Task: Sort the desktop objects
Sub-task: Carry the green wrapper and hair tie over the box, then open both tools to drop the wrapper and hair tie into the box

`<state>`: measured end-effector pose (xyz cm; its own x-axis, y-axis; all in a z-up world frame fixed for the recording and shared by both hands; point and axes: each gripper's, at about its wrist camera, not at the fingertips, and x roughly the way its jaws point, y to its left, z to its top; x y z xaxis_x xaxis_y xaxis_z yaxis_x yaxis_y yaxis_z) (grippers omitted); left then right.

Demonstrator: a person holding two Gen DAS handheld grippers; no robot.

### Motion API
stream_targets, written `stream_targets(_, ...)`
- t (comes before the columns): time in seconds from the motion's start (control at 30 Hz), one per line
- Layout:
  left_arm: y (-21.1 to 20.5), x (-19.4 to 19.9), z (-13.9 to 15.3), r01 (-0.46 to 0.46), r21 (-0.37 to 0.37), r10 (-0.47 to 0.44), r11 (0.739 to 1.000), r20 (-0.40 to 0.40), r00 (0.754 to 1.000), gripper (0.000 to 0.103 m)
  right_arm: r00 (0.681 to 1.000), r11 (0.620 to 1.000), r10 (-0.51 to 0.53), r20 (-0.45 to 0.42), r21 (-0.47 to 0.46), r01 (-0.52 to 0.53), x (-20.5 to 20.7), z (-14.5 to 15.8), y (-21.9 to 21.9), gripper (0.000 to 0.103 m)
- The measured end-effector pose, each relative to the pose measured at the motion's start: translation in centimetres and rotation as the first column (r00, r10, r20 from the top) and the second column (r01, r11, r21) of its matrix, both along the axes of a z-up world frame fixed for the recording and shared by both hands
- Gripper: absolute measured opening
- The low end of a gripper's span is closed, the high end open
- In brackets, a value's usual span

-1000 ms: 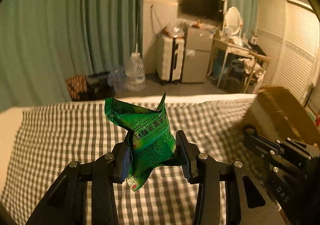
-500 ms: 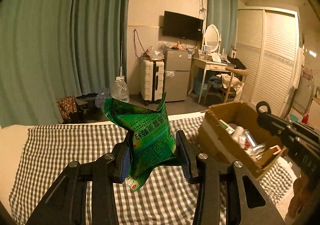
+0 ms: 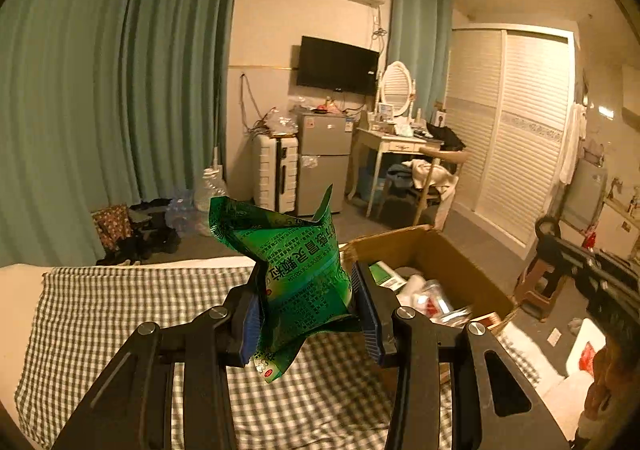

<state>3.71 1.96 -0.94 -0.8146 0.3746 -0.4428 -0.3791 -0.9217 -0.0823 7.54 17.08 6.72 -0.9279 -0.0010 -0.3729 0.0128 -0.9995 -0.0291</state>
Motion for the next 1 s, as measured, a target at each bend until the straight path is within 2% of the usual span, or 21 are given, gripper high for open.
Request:
stream_targets(0.23, 5.9, 0.0, 0.7, 0.057, -0.007, -0.057, 0.998, 0.017, 0.998, 0.042, 0.999, 0.999, -0.035, -0.031, -0.013, 0.034, 2.4, 0.9, 4.4, 0.006)
stream_targets(0.43, 11.0, -1.5, -0.5, 0.088, -0.026, -0.087, 0.996, 0.046, 0.995, 0.042, 0.999, 0.999, -0.039, -0.031, -0.038, 0.038, 1.9, -0.6, 7.9, 0.006)
stream_targets(0.8, 18.3, -5.8, -4.9, 0.151, -0.079, -0.143, 0.985, 0.107, 0.984, 0.042, 0.999, 0.994, -0.038, 0.003, -0.104, 0.038, -2.8, -3.2, 13.2, 0.006)
stream_targets(1.0, 21.2, -8.5, -8.1, 0.197, -0.103, -0.178, 0.975, 0.165, 0.97, 0.042, 0.996, 0.99, -0.027, 0.086, -0.133, 0.038, -6.9, -6.2, 14.8, 0.006)
